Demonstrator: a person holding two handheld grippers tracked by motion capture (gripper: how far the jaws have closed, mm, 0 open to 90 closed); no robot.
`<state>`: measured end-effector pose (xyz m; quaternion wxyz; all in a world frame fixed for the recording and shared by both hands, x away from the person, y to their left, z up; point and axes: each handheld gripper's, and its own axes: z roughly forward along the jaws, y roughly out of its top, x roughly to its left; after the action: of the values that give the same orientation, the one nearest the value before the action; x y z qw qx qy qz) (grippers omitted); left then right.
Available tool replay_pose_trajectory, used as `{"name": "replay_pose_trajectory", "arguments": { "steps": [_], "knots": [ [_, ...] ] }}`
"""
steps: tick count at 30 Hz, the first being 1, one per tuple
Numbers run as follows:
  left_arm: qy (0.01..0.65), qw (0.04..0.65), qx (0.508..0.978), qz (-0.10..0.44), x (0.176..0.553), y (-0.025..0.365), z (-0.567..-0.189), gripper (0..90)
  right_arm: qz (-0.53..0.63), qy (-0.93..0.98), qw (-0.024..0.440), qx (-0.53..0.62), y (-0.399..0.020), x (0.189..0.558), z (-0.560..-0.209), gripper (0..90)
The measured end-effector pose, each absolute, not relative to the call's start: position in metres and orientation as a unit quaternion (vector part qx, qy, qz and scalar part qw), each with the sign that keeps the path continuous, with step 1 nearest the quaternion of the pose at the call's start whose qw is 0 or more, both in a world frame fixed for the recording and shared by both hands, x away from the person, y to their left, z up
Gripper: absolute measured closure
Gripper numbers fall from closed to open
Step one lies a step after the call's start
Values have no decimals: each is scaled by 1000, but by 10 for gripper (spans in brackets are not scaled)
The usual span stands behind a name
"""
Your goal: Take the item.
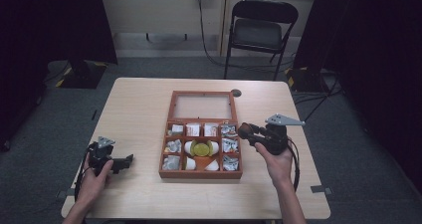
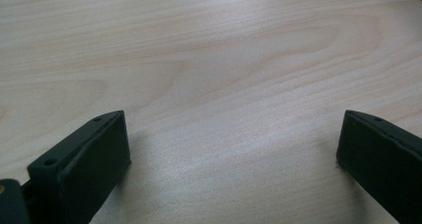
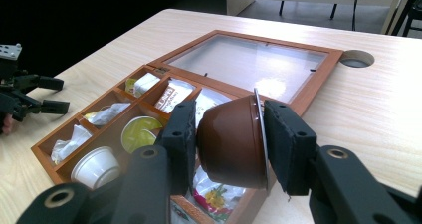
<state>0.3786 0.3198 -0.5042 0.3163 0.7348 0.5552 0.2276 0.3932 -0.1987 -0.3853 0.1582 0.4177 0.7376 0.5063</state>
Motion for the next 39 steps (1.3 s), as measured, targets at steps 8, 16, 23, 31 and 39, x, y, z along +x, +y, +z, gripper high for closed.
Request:
{"name": "replay_pose_trajectory", "arguments": {
  "steps": [8,16,23,31,39],
  "knots": [
    [555,317,735,228,379,320,-504,0,501,735,165,426,-207,394,-386,576],
    [555,316,735,228,379,320,-504,0,493,732,166,440,-216,395,-389,576],
    [555,316,735,228,379,320,-504,0,485,732,172,447,-222,396,-391,576],
    [555,315,736,228,379,320,-504,0,477,730,168,459,-230,400,-401,576],
    [555,315,735,228,378,320,-504,0,465,730,164,473,-238,405,-413,576]
  ]
}}
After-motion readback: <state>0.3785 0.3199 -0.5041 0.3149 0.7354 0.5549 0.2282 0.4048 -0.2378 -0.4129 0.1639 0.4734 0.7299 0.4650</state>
